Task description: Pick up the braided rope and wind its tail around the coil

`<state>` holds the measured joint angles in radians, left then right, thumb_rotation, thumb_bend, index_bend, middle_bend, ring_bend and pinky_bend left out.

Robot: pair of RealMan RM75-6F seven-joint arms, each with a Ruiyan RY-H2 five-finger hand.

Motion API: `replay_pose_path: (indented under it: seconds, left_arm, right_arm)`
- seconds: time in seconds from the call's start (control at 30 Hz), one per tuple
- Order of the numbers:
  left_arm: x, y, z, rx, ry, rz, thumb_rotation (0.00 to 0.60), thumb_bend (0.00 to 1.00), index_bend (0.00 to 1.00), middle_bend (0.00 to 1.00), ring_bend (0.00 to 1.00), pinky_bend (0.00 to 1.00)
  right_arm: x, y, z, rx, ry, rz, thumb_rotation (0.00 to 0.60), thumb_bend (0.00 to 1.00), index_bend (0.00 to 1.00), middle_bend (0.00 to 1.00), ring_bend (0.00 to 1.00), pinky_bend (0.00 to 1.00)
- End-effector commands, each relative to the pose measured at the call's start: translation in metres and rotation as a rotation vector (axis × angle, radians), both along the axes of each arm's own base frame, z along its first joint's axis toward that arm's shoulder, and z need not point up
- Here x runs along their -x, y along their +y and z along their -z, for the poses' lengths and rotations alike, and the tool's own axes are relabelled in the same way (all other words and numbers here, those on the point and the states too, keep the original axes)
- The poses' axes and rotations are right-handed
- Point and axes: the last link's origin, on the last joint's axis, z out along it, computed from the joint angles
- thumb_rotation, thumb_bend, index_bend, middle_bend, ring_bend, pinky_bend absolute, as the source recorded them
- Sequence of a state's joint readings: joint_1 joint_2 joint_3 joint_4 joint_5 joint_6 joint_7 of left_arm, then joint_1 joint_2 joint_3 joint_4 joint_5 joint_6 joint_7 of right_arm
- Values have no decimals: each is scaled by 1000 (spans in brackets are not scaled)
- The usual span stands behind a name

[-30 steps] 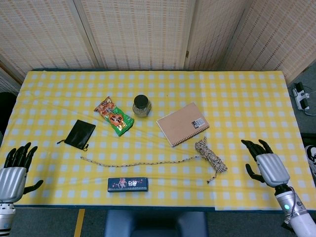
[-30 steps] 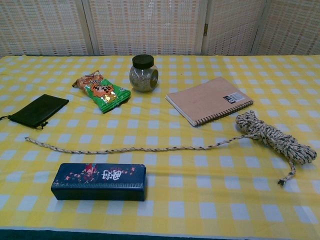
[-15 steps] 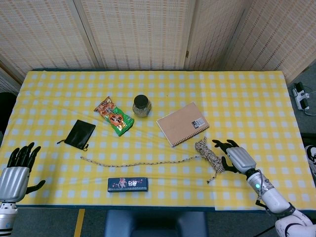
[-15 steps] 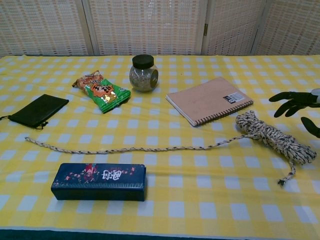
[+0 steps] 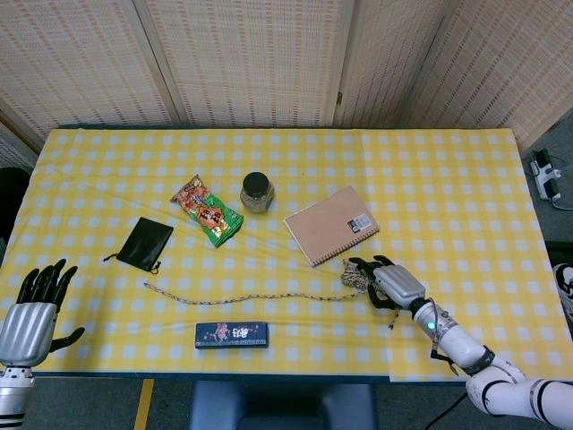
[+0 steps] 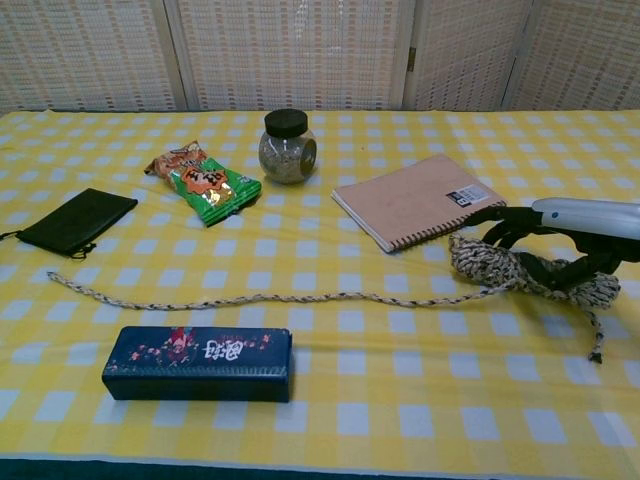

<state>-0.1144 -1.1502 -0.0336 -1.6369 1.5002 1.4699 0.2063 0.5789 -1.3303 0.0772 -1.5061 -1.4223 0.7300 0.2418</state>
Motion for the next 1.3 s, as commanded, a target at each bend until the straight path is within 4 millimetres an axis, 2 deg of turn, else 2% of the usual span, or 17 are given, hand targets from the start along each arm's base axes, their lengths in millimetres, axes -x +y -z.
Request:
replay_pose_path:
  seconds: [0.03, 0.13, 0.27, 0.3, 0.4, 0.5, 0.63, 0.73, 0.83, 1.03, 1.3]
  left_arm:
    - [1, -1, 0, 1, -2, -4, 600, 148, 39, 0, 0, 0]
    - [3, -2, 1, 3, -3, -9, 600, 148, 39, 0, 0, 0]
    - [5, -2, 1, 2, -8, -11, 600, 148, 39, 0, 0, 0]
    - [5, -2, 1, 2, -9, -10, 600, 148, 39, 0, 0, 0]
    - [5, -2, 2, 3, -12, -9, 600, 148, 39, 0, 0, 0]
    - [5, -2, 3, 8, -15, -6, 600, 148, 41, 0, 0, 0]
    - [5, -1, 4, 15, -20, -3, 600, 148, 41, 0, 0, 0]
    - [5, 0, 5, 21, -21, -3, 600, 147, 41, 0, 0, 0]
    - [4, 0, 6, 23, -22, 1, 600, 148, 41, 0, 0, 0]
    - [6, -1, 5, 22, -26, -7, 600, 148, 41, 0, 0, 0]
    - [8, -2, 4, 21, -29, -19, 600, 147, 41, 0, 0, 0]
  right_arm:
    - [-10, 10, 3, -30, -5, -45, 600, 793, 0, 233, 199, 53]
    - [-11, 16, -2, -23, -3, -64, 600, 793, 0, 232, 199, 53]
    - [-3, 14, -18, 70, 34, -85, 600, 790, 0, 191, 200, 53]
    - [0, 14, -23, 108, 58, -96, 600, 743, 0, 155, 197, 53]
    - [7, 15, -35, 194, 128, -114, 600, 511, 0, 69, 173, 53]
    - [11, 21, -37, 220, 182, -115, 600, 395, 0, 29, 145, 53]
    - [21, 31, -35, 226, 268, -123, 600, 383, 0, 22, 122, 53]
    - [25, 29, -31, 242, 300, -122, 600, 382, 0, 31, 126, 69]
    - [26, 26, -23, 239, 310, -127, 600, 382, 2, 83, 160, 105]
    - [25, 18, -9, 235, 310, -144, 600, 381, 132, 186, 232, 136]
    - [22, 11, -2, 242, 280, -156, 600, 381, 215, 249, 290, 165]
